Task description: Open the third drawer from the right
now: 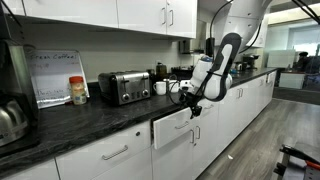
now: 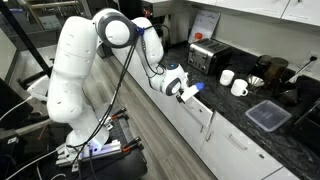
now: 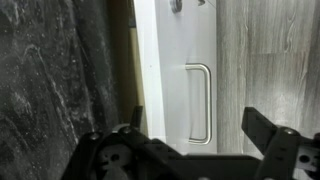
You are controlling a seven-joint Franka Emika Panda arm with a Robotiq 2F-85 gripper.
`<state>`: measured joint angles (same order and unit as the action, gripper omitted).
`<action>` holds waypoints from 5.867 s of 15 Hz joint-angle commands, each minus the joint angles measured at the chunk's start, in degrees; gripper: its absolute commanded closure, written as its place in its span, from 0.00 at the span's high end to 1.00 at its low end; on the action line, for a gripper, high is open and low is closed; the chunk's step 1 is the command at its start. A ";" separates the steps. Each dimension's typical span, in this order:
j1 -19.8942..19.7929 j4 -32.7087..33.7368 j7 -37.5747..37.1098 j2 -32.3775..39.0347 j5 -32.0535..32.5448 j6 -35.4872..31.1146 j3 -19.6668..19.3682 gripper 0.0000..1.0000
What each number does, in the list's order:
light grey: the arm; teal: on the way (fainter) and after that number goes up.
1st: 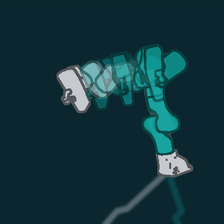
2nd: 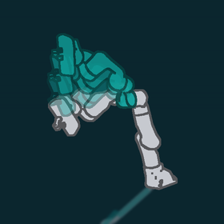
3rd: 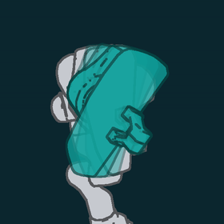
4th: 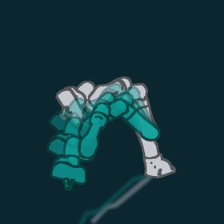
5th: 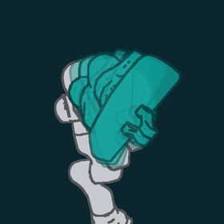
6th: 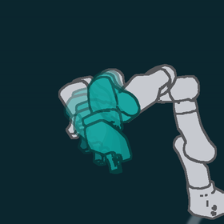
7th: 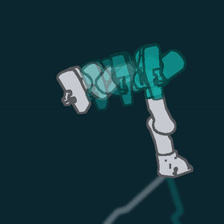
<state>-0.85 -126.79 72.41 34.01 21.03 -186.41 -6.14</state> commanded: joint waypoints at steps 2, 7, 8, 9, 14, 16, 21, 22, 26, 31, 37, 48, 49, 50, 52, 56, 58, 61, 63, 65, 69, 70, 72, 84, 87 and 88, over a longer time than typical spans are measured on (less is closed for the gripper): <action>-0.66 1.91 -1.14 2.55 2.13 -2.36 0.37 1.00; -0.91 1.95 -1.28 3.93 2.37 -3.79 0.90 1.00; -0.96 1.80 -1.36 4.33 2.39 -4.51 1.18 1.00; -1.06 1.64 -1.31 4.44 2.53 -4.81 1.48 1.00; -1.35 0.87 -0.92 4.38 3.69 -5.90 2.42 1.00; -1.20 1.47 -0.78 4.73 4.01 -6.36 2.48 1.00; -1.83 1.09 -0.66 5.58 5.06 -7.19 3.58 1.00; -2.10 0.72 -0.62 5.55 5.48 -7.02 3.95 1.00; -3.70 -1.66 -1.03 4.41 6.61 -3.96 6.07 1.00; -5.79 -5.25 -1.15 1.05 6.94 -1.53 7.92 1.00; -9.20 -9.34 -0.60 -3.87 6.03 4.65 11.86 1.00; -24.58 -12.92 10.67 -12.25 -15.60 27.75 31.99 1.00; -24.33 -12.87 12.43 -13.12 -18.58 29.57 32.03 1.00; -23.49 -12.99 13.82 -14.17 -21.02 31.30 31.36 1.00; -21.74 -13.14 16.31 -16.09 -24.96 34.50 29.66 1.00; -18.16 -14.11 19.94 -19.38 -29.81 39.89 25.79 1.00; -16.14 -14.86 21.51 -20.49 -31.17 40.51 23.76 1.00; -13.05 -14.80 22.14 -21.18 -30.72 39.58 20.56 1.00; -11.38 -13.58 22.51 -20.97 -29.69 38.05 18.76 1.00; -10.15 -12.80 22.82 -19.92 -29.08 36.38 17.06 1.00; -9.37 -12.94 25.08 -17.47 -29.84 30.79 15.88 1.00; -9.33 -12.94 25.65 -16.46 -29.92 29.07 16.05 1.00; -9.92 -13.19 27.89 -13.92 -29.78 24.32 17.02 1.00; -10.24 -12.77 28.73 -14.04 -25.89 40.38 18.82 1.00; -9.12 -12.74 29.43 -15.90 -26.35 47.00 18.12 1.00; -8.87 -12.71 29.78 -16.48 -26.79 48.54 17.97 1.00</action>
<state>-10.75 -139.10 100.07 20.11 -5.16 -143.50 12.66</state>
